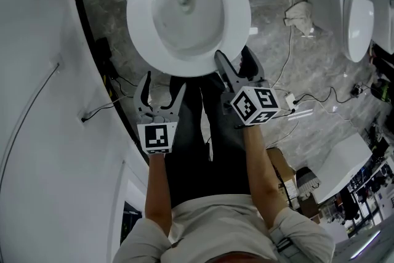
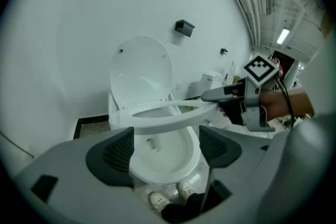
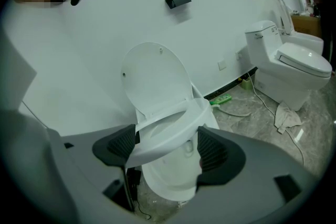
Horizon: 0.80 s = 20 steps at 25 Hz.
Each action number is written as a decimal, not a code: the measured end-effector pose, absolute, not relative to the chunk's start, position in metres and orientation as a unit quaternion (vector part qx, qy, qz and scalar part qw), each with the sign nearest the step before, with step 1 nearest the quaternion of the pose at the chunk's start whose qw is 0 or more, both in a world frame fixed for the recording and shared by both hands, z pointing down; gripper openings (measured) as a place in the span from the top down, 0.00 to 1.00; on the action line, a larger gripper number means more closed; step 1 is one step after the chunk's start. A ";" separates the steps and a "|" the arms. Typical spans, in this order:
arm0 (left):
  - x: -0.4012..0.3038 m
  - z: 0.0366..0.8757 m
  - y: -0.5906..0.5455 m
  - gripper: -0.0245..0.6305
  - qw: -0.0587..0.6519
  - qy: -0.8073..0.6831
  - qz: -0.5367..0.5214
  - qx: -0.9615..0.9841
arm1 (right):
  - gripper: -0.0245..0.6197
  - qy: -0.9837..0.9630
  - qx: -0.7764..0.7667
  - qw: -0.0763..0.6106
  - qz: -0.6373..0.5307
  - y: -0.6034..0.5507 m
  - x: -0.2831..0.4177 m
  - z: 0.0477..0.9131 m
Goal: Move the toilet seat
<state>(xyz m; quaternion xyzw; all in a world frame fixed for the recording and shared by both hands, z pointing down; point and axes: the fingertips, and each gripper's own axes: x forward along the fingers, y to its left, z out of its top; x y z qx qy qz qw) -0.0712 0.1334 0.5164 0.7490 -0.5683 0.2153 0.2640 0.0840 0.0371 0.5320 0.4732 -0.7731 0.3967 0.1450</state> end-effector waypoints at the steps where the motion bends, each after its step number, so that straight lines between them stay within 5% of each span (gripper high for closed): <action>1: -0.069 0.519 0.134 0.34 0.256 -0.564 0.228 0.751 | 0.36 -0.773 0.473 0.144 0.397 0.037 0.084 0.531; 20: -0.069 0.517 0.118 0.39 0.230 -0.560 0.258 0.753 | 0.36 -0.775 0.465 0.132 0.408 0.035 0.084 0.530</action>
